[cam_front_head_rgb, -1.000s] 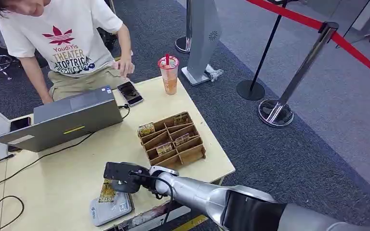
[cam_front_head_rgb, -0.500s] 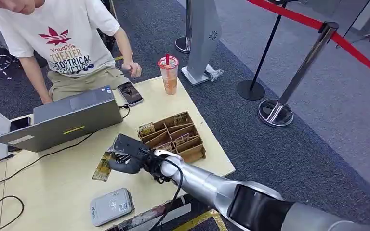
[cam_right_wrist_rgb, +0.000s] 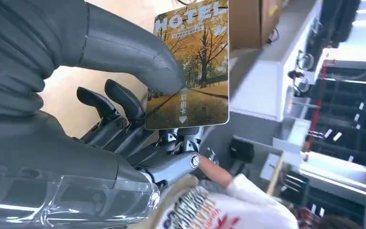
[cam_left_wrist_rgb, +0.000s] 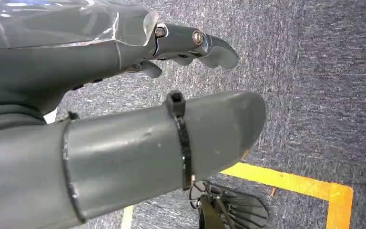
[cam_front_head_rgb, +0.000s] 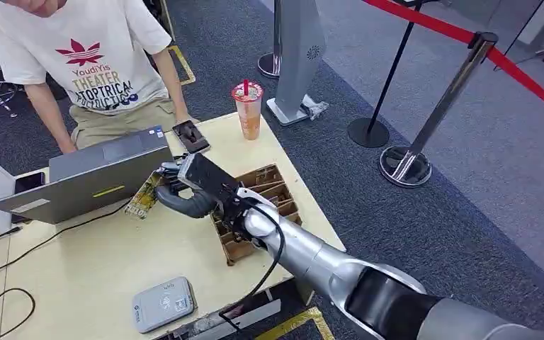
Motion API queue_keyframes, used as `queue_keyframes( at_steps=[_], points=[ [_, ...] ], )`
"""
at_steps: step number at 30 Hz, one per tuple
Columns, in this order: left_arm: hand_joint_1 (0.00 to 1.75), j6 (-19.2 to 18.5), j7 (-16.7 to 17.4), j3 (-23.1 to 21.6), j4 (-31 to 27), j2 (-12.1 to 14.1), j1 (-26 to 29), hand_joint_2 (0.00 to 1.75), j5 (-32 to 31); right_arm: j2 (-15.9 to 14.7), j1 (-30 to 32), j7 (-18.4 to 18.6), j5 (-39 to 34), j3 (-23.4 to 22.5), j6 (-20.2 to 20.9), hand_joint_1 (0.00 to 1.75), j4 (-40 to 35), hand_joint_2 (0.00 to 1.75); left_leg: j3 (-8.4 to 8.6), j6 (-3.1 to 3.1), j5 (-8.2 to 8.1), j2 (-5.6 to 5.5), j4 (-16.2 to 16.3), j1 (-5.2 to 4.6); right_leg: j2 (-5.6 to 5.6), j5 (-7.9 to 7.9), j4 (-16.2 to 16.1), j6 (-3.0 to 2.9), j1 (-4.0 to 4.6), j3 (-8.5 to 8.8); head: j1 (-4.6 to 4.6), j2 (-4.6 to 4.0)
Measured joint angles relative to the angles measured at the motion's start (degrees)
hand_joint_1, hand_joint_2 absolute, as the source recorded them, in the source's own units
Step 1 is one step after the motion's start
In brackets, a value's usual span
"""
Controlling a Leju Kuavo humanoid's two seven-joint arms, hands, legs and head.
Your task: Pass the card to the sensor for recognition and then transmit it.
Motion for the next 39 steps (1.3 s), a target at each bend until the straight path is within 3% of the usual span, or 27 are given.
queue_keyframes(
  at_steps=[11,15,21,29,39],
  points=[
    [0.00,-0.1,0.5,0.0,0.0,0.0,-0.4,0.00,-0.6,-0.4,-0.4,0.1,1.4,-2.3,-0.7,1.75,-3.6,1.75,-0.01,0.00,0.00,-0.01,0.0,0.00,0.00,0.01,0.0,0.00,0.00,0.00,0.00,0.00],
    [0.00,-0.1,1.0,0.0,0.0,-0.1,-0.8,0.00,-0.9,-0.3,-3.6,1.3,3.1,-3.3,-1.7,1.75,-2.9,1.75,-0.02,0.00,0.01,0.00,0.0,0.00,0.00,0.02,0.0,0.01,0.00,0.01,0.00,0.00],
    [0.00,-0.5,1.6,-0.2,0.0,-0.1,-1.3,0.00,-1.5,0.5,-11.3,3.3,5.7,-4.6,-4.1,1.75,3.6,1.75,-0.01,-0.04,0.05,-0.02,0.0,0.00,-0.01,0.05,0.0,-0.01,0.00,0.02,0.00,0.00],
    [0.00,-0.6,2.3,-0.6,0.0,-0.2,-2.0,0.00,-1.9,2.2,-19.3,3.2,8.7,-5.7,-6.4,1.75,14.6,1.75,-0.03,-0.05,0.05,-0.03,0.0,0.00,-0.01,0.05,0.0,0.00,0.00,0.00,0.02,0.00],
    [0.00,-0.5,2.3,-0.7,0.0,-0.4,-2.1,0.00,-1.6,3.9,-23.3,3.2,10.4,-6.2,-7.3,1.75,22.8,1.75,-0.03,-0.05,0.05,-0.04,0.0,0.01,-0.02,0.05,0.0,0.00,0.00,0.00,0.02,0.00]
  ],
)
